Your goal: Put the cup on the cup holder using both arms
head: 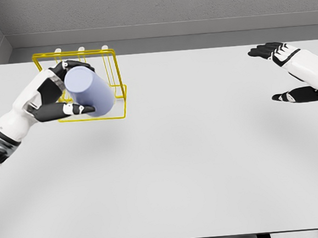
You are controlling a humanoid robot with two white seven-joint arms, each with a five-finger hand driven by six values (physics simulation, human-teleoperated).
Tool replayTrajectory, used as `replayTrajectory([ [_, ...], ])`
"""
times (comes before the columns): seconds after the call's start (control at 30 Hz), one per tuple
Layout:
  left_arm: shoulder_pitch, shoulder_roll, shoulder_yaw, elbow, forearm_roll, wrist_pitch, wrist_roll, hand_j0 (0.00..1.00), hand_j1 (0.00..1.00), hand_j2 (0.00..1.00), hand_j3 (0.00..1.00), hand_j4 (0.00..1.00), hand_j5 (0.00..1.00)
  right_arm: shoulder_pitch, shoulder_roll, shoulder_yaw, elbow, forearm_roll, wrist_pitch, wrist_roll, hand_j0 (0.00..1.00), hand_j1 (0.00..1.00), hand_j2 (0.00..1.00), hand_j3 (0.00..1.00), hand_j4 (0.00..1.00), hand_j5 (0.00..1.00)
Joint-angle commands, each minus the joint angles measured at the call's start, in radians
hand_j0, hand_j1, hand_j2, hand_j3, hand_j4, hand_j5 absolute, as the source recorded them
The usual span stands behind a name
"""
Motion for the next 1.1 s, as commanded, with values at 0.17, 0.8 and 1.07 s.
replayTrajectory([
  [0.17,-0.017,-0.011,0.002,0.039,0.006,0.005,0.001,0.64,0.64,0.64,0.64,0.64,0.64,0.0,-0.001,-0.001,0.0,-0.007,0.003,-0.001,1.0,1.0,1.0,1.0,1.0,1.0],
  [0.8,-0.094,-0.109,-0.011,0.136,0.002,0.047,0.001,0.64,0.64,0.64,0.64,0.64,0.64,0.002,-0.001,-0.001,0.0,-0.007,0.003,-0.001,1.0,1.0,1.0,1.0,1.0,1.0],
  [1.07,-0.117,-0.13,-0.02,0.165,-0.001,0.047,0.0,0.64,0.64,0.64,0.64,0.64,0.64,0.002,-0.001,-0.001,0.0,-0.007,0.003,-0.001,1.0,1.0,1.0,1.0,1.0,1.0],
])
